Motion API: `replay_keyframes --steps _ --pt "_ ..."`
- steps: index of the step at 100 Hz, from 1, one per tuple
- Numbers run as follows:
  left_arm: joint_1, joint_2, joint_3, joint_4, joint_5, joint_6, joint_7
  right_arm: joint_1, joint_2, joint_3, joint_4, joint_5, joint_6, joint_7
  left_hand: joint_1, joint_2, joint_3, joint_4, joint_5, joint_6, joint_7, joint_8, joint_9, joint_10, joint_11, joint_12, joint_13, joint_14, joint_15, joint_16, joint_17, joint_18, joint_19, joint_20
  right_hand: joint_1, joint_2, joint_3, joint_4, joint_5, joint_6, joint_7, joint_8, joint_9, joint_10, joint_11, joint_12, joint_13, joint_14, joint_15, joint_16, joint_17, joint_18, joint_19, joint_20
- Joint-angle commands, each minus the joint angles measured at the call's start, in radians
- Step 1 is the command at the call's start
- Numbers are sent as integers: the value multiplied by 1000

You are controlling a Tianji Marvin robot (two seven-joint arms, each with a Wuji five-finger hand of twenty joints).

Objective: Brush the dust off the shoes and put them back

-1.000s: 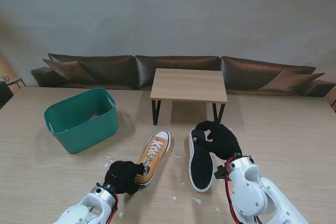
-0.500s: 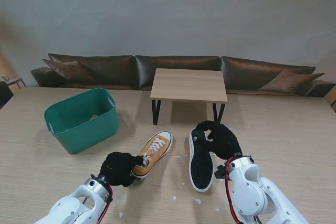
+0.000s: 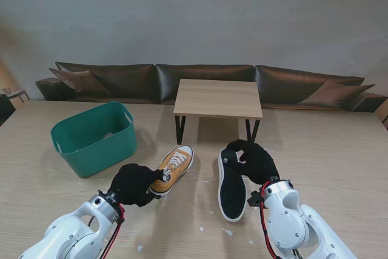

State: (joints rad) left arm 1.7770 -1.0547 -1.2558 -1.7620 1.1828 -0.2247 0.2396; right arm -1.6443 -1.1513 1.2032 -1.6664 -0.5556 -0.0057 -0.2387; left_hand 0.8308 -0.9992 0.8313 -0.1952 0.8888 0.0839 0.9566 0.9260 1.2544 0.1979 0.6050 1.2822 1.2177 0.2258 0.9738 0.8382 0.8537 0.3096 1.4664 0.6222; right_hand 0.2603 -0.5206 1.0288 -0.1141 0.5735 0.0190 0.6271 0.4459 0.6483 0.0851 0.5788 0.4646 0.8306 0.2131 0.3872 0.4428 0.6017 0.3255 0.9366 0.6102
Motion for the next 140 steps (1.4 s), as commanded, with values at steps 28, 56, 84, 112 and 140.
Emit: replay_keyframes --steps 28,56,84,112,140 --pt "-28 0 -68 -128 -6 -105 -48 -1 -4 -3 1 1 1 15 116 121 37 30 137 157 539 181 31 -138 -10 24 35 -53 -11 2 18 -39 -16 1 -26 30 23 24 -8 5 9 5 -13 16 11 -16 -9 0 8 -2 -272 16 3 0" --pt "-60 -8 -90 -186 -27 -118 -53 2 -4 -4 3 1 0 13 118 126 35 31 131 157 540 191 32 -138 -14 28 35 -53 -11 10 16 -36 -7 11 -25 29 23 24 -6 7 9 5 -13 16 12 -16 -9 -1 9 -3 -273 15 3 -1" --pt "-186 -17 -42 -126 -63 -93 -25 5 -5 -3 7 -1 2 10 121 131 29 28 129 162 538 198 25 -130 -13 38 35 -47 -12 16 10 -27 -4 17 -25 30 24 24 -7 7 9 5 -12 15 13 -16 -9 0 9 -3 -272 17 4 -1" --pt "-398 -33 97 32 -128 -29 4 16 -7 0 20 4 11 5 121 135 29 27 127 164 537 202 25 -127 -14 40 35 -44 -13 20 8 -20 -1 20 -25 30 24 24 -6 6 10 5 -12 17 13 -16 -7 0 10 -2 -272 16 5 -2" --pt "-614 -66 265 228 -223 34 48 24 -10 2 29 11 17 1 127 138 28 25 122 172 536 209 22 -119 -14 43 34 -36 -16 26 -7 -8 7 25 -24 30 26 24 -5 8 11 5 -11 18 14 -16 -7 1 11 -2 -272 18 5 -2"
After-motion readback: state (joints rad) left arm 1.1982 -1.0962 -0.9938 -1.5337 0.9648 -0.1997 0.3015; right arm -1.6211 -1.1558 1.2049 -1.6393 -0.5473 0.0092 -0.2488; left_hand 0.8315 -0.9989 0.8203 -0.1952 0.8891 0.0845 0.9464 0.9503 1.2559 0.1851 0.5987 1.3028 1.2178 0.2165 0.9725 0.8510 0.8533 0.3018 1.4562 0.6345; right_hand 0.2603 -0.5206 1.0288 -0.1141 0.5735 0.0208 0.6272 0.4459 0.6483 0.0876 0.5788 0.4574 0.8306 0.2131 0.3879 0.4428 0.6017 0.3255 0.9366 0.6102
